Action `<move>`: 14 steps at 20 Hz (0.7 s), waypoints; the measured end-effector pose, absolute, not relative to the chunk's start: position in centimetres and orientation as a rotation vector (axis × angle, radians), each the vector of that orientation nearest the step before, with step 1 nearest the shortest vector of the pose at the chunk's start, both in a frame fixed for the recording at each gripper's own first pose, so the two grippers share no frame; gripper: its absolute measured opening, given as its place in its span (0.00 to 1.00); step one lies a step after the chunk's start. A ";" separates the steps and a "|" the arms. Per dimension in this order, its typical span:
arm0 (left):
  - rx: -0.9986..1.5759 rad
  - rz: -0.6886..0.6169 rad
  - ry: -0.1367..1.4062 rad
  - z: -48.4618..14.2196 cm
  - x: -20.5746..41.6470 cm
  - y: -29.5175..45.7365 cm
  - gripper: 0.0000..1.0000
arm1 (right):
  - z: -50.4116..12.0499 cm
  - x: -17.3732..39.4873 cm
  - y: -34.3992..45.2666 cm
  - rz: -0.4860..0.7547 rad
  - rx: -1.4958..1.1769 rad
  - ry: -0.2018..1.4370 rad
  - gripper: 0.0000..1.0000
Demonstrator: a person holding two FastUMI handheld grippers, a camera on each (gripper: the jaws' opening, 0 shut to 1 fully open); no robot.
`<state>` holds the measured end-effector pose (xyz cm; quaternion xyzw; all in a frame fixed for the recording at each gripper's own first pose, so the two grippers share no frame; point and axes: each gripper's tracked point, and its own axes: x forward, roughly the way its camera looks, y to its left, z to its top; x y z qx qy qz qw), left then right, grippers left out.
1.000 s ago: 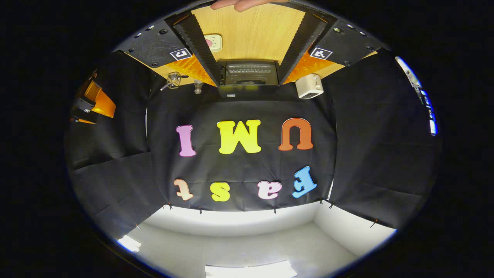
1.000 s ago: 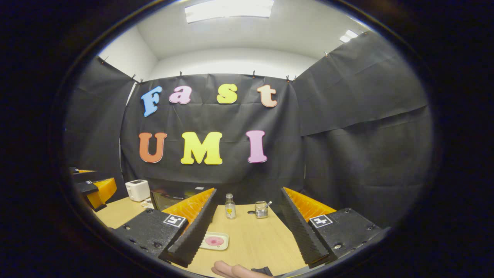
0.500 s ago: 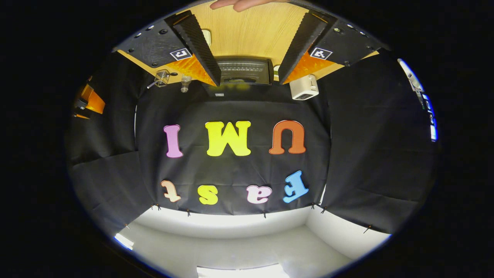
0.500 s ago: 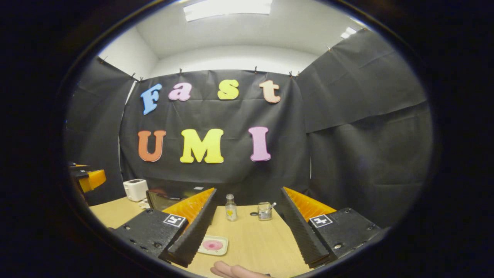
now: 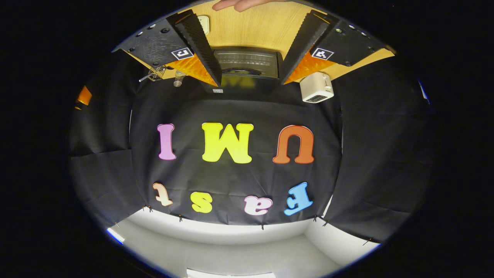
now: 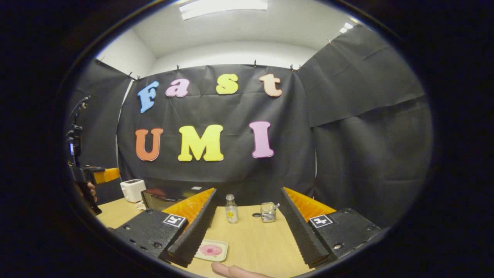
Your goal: Open the electric oven with the left hand, put the food in, and close the electric oven.
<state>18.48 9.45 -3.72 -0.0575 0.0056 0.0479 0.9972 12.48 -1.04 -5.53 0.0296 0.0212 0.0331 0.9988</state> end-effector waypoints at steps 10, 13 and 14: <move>-0.162 -0.014 0.197 -10.2 32.4 8.3 0.95 | -7.2 13.9 -6.4 0.006 0.109 0.071 1.00; -0.104 -0.016 0.275 -13.2 35.4 7.8 0.96 | -7.2 13.3 -7.1 -0.002 0.119 0.066 1.00; -0.086 -0.013 0.296 -14.2 36.4 7.8 0.95 | -7.3 13.2 -7.4 -0.006 0.122 0.067 1.00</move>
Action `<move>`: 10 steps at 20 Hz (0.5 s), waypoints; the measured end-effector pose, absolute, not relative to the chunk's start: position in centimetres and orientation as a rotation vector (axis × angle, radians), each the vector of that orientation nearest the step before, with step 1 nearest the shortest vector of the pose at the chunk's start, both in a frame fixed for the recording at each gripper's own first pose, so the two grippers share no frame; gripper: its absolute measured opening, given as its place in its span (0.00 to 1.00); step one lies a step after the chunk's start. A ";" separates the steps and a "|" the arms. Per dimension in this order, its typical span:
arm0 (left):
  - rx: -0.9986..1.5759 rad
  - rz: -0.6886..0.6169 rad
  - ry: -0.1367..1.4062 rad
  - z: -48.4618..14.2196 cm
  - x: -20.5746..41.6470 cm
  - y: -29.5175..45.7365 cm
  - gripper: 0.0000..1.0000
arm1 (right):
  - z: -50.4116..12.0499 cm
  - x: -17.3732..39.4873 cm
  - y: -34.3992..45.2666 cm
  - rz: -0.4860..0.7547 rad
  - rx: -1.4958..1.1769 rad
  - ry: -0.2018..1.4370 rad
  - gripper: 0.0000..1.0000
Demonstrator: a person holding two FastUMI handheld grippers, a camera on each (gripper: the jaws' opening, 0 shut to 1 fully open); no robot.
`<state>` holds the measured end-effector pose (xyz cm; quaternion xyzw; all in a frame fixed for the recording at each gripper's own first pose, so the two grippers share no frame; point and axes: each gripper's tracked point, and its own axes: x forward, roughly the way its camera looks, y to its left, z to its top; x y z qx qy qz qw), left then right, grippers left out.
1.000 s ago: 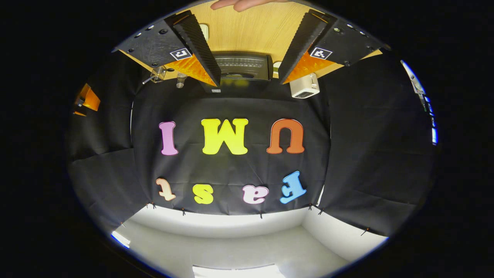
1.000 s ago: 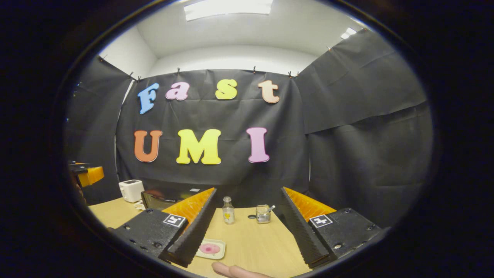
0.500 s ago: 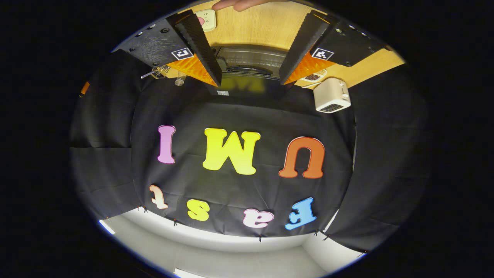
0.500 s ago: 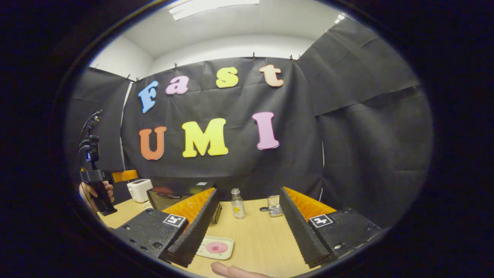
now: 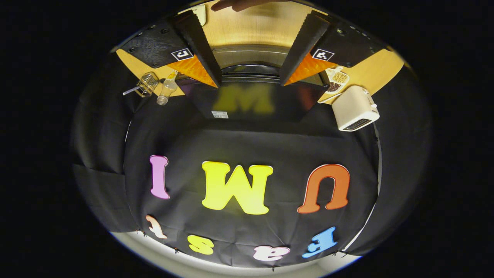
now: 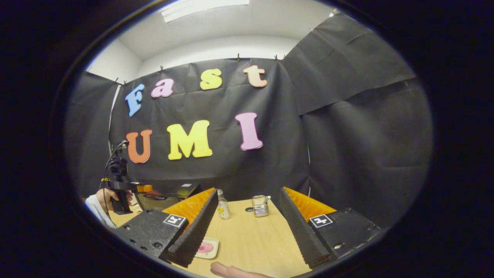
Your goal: Open the electric oven with the left hand, put the food in, and close the electric oven.
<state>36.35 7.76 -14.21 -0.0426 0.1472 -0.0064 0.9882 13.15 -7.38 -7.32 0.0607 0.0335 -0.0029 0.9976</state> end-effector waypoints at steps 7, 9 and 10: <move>-0.035 -0.005 0.368 -16.8 39.9 8.3 0.97 | -6.2 11.2 -8.3 -0.024 0.131 0.016 1.00; -0.014 -0.012 0.381 -17.9 40.0 8.3 0.95 | -6.1 10.8 -8.6 -0.035 0.139 0.008 1.00; -0.015 -0.011 0.380 -17.9 40.0 8.4 0.96 | -6.1 10.6 -8.5 -0.039 0.145 0.007 1.00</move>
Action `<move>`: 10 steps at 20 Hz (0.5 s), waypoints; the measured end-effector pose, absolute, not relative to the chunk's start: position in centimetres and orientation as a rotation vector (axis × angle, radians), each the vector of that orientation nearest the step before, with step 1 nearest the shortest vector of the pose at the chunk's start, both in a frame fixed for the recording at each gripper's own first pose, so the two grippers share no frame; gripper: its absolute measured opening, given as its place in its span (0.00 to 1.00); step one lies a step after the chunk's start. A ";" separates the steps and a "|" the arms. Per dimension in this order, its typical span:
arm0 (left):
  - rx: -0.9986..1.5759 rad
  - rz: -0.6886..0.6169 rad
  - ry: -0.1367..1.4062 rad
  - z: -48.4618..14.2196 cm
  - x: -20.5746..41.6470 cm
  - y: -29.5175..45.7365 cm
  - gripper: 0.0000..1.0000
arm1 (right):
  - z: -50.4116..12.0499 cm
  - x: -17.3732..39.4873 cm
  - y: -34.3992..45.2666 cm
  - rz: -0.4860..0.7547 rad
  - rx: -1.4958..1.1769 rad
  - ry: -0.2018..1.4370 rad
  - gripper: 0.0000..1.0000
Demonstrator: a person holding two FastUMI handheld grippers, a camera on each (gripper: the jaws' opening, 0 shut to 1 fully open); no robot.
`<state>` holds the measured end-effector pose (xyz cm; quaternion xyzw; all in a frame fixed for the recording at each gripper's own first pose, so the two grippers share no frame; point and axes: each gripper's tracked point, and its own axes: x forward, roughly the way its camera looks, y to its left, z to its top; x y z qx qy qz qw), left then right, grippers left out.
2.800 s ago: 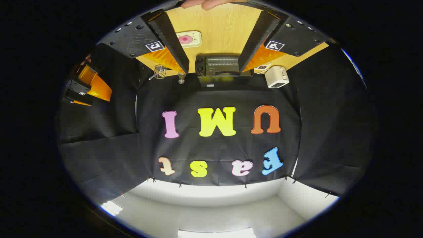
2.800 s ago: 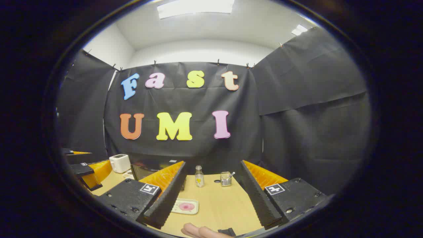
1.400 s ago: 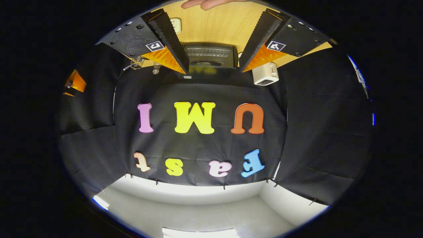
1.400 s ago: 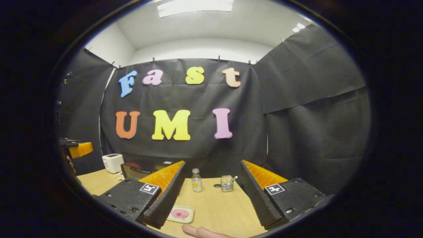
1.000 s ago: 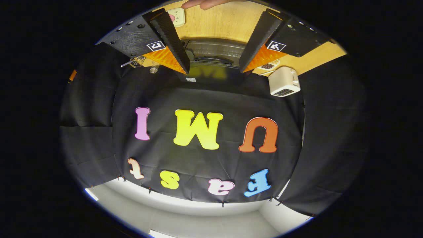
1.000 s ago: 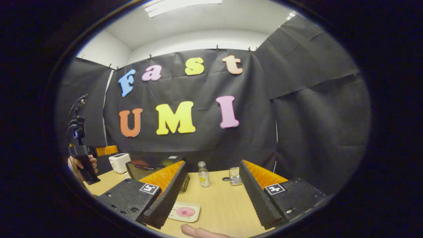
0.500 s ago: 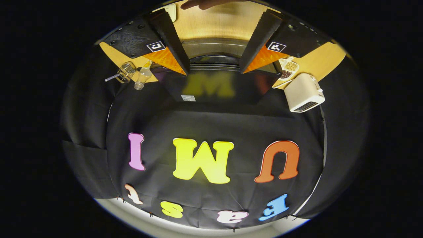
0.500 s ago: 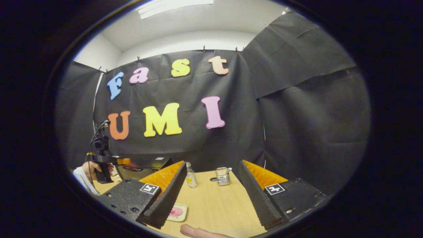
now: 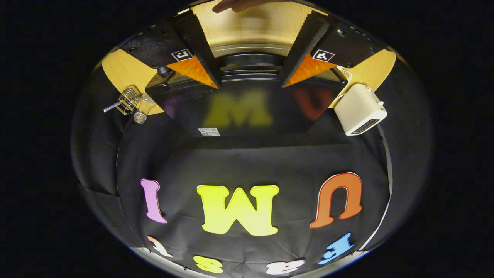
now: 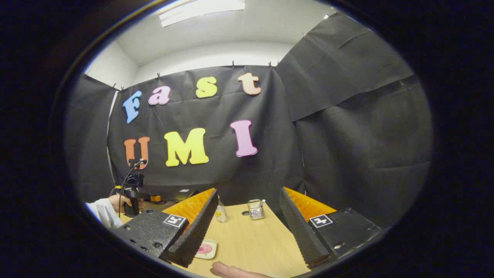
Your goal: Open the electric oven with the left hand, put the food in, and close the electric oven.
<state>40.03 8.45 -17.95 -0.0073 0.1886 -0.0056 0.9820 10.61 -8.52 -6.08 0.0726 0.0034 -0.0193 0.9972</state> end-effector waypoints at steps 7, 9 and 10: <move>-0.019 0.007 0.361 -18.1 37.8 8.2 0.96 | -6.6 8.9 -8.6 -0.041 0.146 0.023 0.99; -0.019 0.014 0.353 -18.3 36.5 8.1 0.96 | -6.7 8.3 -8.9 -0.053 0.143 0.023 0.99; -0.013 0.022 0.347 -18.4 35.9 8.0 0.96 | -6.7 8.0 -8.7 -0.052 0.147 0.025 0.99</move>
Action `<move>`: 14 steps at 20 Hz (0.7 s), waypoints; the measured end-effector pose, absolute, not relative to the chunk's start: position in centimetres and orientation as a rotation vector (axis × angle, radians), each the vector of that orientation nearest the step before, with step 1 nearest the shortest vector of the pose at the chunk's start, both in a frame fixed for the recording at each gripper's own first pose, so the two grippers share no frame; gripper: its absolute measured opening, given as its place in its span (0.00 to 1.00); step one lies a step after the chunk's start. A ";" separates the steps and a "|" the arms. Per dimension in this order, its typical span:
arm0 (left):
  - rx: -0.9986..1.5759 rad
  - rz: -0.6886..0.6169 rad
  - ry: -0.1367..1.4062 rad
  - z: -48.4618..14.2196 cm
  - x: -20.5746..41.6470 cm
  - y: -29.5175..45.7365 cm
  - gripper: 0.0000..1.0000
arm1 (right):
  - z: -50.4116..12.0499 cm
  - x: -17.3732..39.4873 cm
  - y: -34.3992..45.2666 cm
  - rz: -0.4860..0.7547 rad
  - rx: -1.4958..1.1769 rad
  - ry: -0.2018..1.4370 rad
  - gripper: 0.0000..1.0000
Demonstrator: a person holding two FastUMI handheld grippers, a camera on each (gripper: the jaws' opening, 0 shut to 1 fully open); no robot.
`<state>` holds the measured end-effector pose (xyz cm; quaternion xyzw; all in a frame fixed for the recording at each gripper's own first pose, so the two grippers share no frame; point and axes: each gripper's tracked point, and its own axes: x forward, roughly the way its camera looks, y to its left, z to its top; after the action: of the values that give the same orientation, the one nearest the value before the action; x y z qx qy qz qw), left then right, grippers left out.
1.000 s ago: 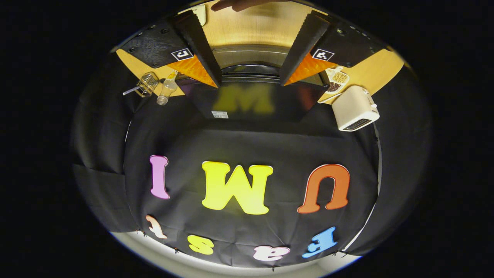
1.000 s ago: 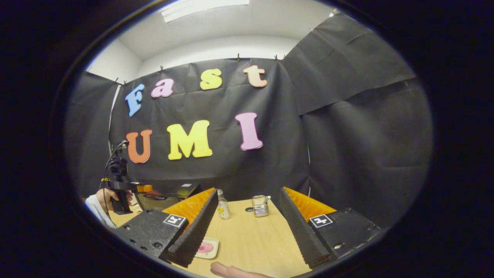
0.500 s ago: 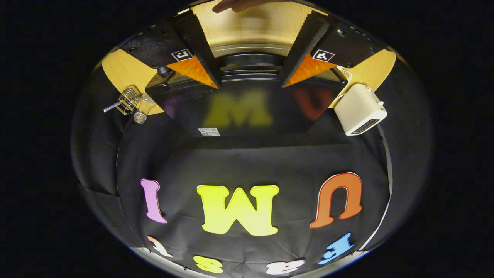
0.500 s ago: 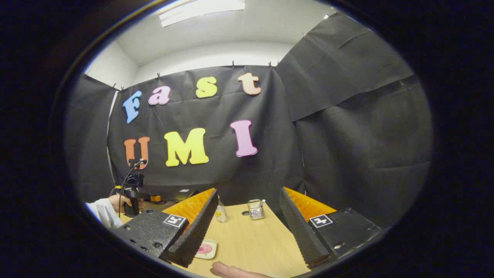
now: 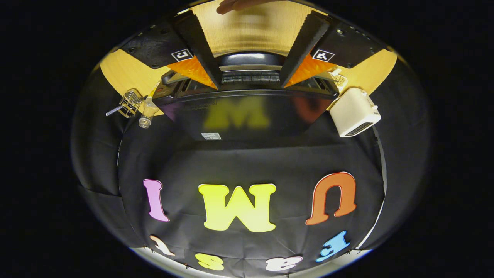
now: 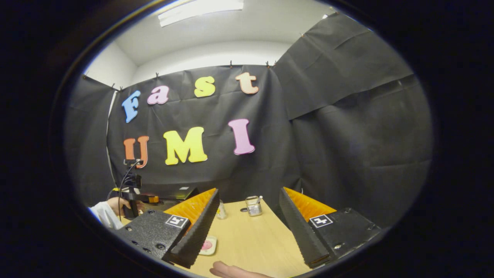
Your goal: Open the electric oven with the left hand, put the food in, and close the electric oven.
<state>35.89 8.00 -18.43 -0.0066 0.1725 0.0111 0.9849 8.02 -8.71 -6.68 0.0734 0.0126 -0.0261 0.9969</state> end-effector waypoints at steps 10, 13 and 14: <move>-0.021 0.030 0.519 -29.0 28.8 8.3 0.95 | -6.3 5.1 -5.6 -0.008 0.117 0.019 0.99; -0.021 0.024 0.559 -29.9 27.8 8.3 0.96 | -6.3 4.7 -4.3 0.009 0.113 0.024 0.96; -0.024 0.023 0.579 -30.2 27.6 8.3 0.96 | -6.4 4.6 -3.9 0.015 0.109 0.026 0.99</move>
<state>27.59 8.26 -30.16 -0.0121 0.2854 0.0115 0.9583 4.65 -3.93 -6.39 0.0545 0.0129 0.0074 0.9984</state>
